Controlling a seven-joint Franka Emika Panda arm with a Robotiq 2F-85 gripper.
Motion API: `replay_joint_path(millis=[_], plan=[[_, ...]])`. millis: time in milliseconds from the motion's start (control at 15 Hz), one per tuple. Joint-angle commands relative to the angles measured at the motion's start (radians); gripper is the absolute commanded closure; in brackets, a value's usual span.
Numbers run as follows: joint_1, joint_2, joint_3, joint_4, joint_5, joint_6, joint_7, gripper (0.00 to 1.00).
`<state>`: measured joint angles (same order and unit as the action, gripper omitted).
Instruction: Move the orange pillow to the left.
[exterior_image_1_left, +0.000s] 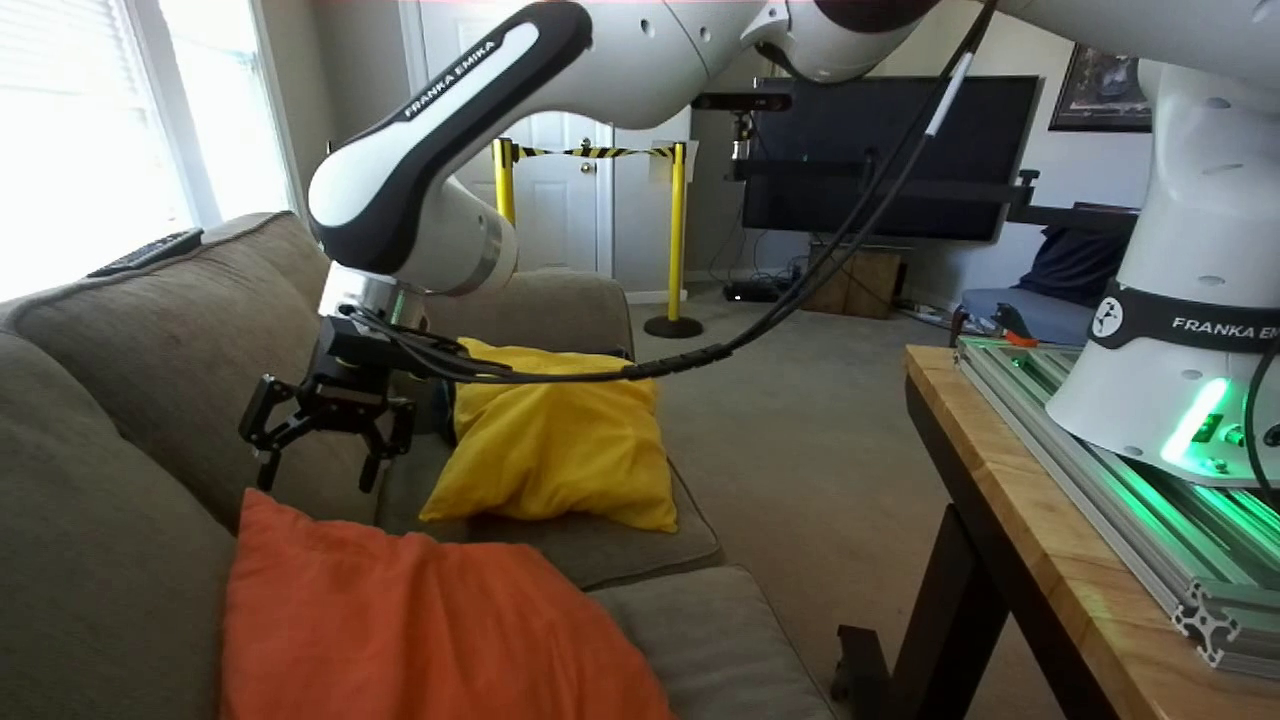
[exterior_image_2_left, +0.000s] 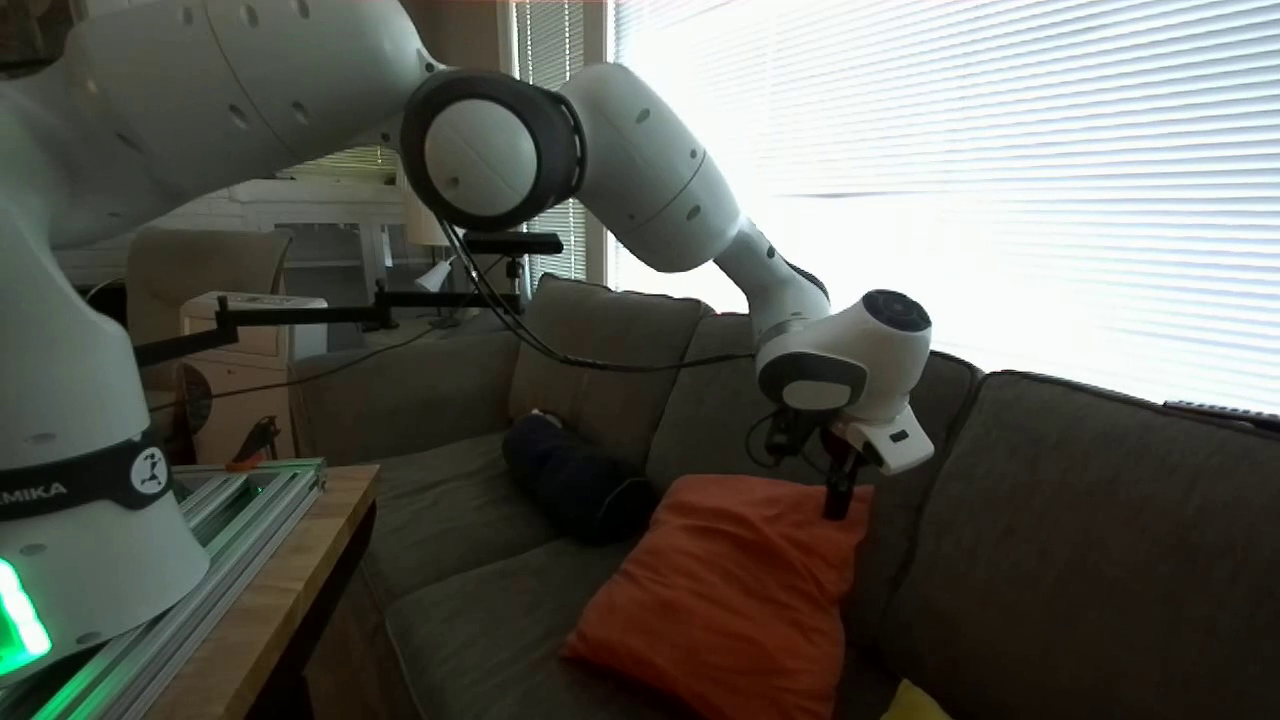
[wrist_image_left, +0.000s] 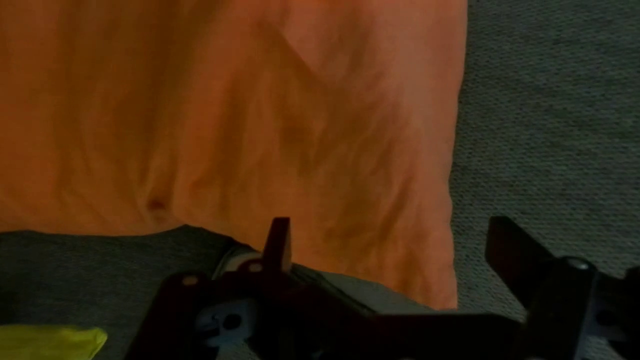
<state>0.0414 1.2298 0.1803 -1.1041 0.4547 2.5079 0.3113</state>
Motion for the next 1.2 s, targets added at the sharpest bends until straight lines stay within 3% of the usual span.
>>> replay_joint_path(millis=[0,133,200,267,600,867,933,1067,1133], plan=[[0.029,0.113,-0.037,0.177,-0.045,-0.106,0.082,0.0],[0.045,0.153,-0.069,0.233,-0.048,-0.159,0.099,0.0],[0.049,0.172,-0.082,0.262,-0.051,-0.181,0.101,0.25],[0.055,0.186,-0.096,0.283,-0.054,-0.202,0.109,0.26],[0.061,0.245,-0.133,0.372,-0.053,-0.274,0.116,0.64],[0.049,0.236,-0.106,0.365,-0.091,-0.294,0.148,0.91],[0.063,0.213,-0.131,0.336,-0.063,-0.295,0.143,0.98],[0.065,0.193,-0.132,0.32,-0.06,-0.291,0.147,1.0],[0.064,0.179,-0.129,0.315,-0.058,-0.288,0.144,0.68]])
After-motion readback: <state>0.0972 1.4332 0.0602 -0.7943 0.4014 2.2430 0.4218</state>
